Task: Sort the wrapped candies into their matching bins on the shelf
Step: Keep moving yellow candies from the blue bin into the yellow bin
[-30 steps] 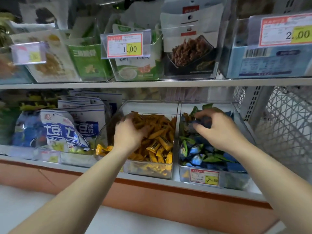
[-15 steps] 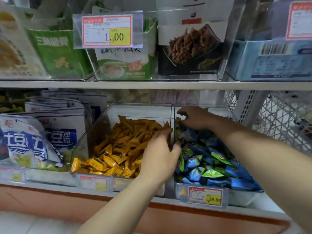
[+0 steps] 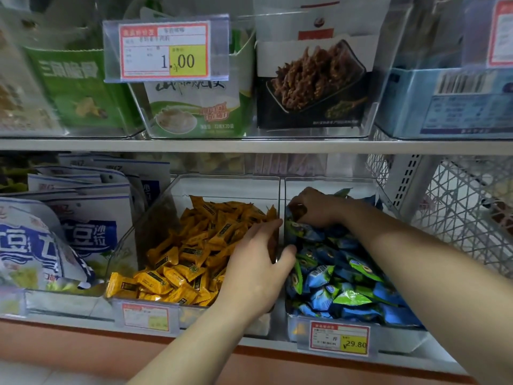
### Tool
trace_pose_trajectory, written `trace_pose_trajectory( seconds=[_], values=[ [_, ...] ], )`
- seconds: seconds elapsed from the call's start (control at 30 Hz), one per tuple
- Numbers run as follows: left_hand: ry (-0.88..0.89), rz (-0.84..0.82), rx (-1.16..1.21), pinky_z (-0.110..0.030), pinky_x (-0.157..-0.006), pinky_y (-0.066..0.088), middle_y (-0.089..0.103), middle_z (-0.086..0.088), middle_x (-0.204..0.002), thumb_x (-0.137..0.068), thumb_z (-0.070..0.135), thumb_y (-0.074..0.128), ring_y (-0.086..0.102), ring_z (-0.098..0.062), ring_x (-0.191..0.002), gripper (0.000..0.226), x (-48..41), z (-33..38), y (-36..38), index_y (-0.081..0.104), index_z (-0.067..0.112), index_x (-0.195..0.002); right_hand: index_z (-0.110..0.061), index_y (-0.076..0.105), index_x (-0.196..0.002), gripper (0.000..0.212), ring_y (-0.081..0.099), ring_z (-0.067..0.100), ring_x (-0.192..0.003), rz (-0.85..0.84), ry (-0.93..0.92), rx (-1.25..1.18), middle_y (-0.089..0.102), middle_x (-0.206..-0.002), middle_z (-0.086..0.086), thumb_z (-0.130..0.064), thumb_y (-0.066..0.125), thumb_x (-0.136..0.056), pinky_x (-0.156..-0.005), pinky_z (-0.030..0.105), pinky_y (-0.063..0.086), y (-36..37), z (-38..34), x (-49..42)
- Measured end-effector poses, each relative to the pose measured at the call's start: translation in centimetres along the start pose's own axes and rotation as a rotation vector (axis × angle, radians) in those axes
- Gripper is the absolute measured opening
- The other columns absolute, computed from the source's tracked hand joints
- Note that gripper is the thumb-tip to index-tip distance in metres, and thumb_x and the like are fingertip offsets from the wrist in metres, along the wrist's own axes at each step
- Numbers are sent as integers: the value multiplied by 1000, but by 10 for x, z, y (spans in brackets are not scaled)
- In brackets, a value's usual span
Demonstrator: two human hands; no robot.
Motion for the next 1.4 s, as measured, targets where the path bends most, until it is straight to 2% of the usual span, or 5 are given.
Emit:
trace_pose_trajectory(
  seconds=[0.23,0.6,0.83,1.13,1.4],
  values=[
    [-1,-6,5,-15,-93,35,55,10,-134,-92,40,61,48,-5,-121,51,3,2,-1,51,32,-140,-31,53,-129,38,53,7,-85,-56,10,-155,56,-130,1,-28,61,-92,-62,22,39,-3,0,2],
    [-16,-37,25,-25,-103,42,54,9,-138,-92,41,61,48,-8,-126,53,3,1,-3,49,31,-142,-17,74,-110,24,61,11,-85,129,-58,-142,72,-104,0,-22,68,-87,-64,21,44,-13,-6,15],
    [-80,-54,127,-20,-97,43,57,14,-132,-89,47,65,51,-3,-119,54,0,-3,-6,52,31,-140,-22,74,-102,19,67,9,-88,482,-67,-617,73,-97,-6,-14,73,-84,-77,23,51,-51,-1,68],
    [137,103,228,-20,-100,43,55,15,-130,-88,46,67,48,0,-121,52,-1,44,-22,51,40,-138,-11,75,-96,20,71,22,-90,375,-181,-1454,74,-100,13,-3,58,-91,-75,29,57,-28,-47,165],
    [-59,221,246,-40,-76,58,72,9,-88,-91,46,61,69,-12,-84,26,2,32,-41,70,27,-107,-8,69,-100,14,70,16,-71,523,16,-1312,74,-89,8,-9,73,-86,-65,26,57,-9,-41,192]
  ],
)
Point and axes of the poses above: each hand's wrist, its own x-axis away from the middle knuckle, its own y-axis out of the palm, z = x × y, the point moved 5 cm from there along -x, towards the middle knuckle
